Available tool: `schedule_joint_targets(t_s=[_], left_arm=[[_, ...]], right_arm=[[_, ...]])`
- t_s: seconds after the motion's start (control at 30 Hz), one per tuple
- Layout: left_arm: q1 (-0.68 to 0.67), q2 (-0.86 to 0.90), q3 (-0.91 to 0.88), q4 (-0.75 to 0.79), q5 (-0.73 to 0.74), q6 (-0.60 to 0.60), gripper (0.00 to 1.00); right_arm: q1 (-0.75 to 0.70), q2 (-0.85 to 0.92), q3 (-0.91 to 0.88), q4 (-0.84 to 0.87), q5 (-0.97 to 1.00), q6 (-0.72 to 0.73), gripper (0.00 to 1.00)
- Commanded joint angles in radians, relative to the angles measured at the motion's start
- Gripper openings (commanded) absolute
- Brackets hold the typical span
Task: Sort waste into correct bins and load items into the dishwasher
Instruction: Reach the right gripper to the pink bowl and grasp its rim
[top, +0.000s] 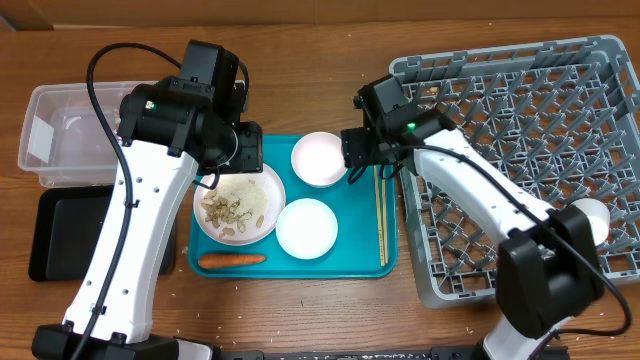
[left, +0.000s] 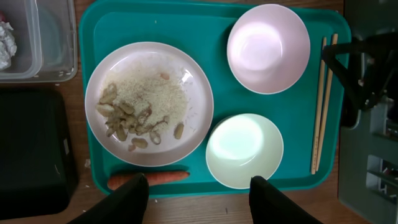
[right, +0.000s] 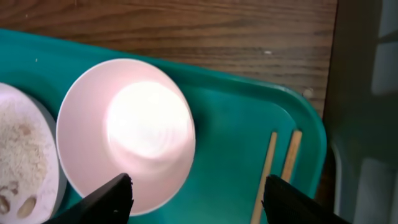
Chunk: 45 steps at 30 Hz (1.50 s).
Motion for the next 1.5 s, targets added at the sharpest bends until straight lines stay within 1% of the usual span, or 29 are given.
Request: schedule_joint_targets(t_s=[0.0,0.17,0.37,0.4,0.57,0.63,0.73,0.83,0.9,1.2,1.27,1.47], left_arm=[[-0.001,-0.005,0.009,0.007,-0.017,-0.01,0.55],[-0.001,-0.005,0.009,0.008,-0.017,-0.01,0.55],[-0.001,-0.005,0.009,0.008,-0.017,-0.01,0.55],[-0.001,-0.005,0.009,0.008,-0.017,-0.01,0.55],[-0.001,-0.005,0.009,0.008,-0.017,-0.01,0.55],[-0.001,-0.005,0.009,0.008,-0.017,-0.01,0.55],[-0.001,-0.005,0.009,0.008,-0.017,-0.01,0.55],[-0.001,-0.005,0.009,0.008,-0.017,-0.01,0.55],[-0.001,-0.005,0.009,0.008,-0.017,-0.01,0.55],[-0.001,-0.005,0.009,0.008,-0.017,-0.01,0.55],[-0.001,-0.005,0.009,0.008,-0.017,-0.01,0.55],[-0.001,-0.005,0.009,0.008,-0.026,-0.01,0.55]], right_arm=[[0.0,0.034,0.003,0.039,0.013,0.031,0.69],[0.0,0.083,0.003,0.067,0.012,0.053,0.64],[0.0,0.13,0.003,0.072,0.009,0.054,0.62],[0.0,0.137,0.003,0.076,0.005,0.054,0.59],[0.0,0.152,0.003,0.08,0.002,0.061,0.28],[0.0,0.152,0.003,0.084,0.001,0.061,0.18],[0.0,0.152,0.003,0.086,-0.011,0.061,0.12],[0.0,0.152,0.003,0.086,-0.037,0.061,0.1],[0.0,0.152,0.003,0.085,-0.036,0.061,0.04],[0.0,0.129,0.031,0.064,-0.035,0.048,0.04],[-0.003,0.099,0.069,0.031,-0.022,0.027,0.04],[-0.023,-0.027,0.246,-0.126,0.154,-0.008,0.04]])
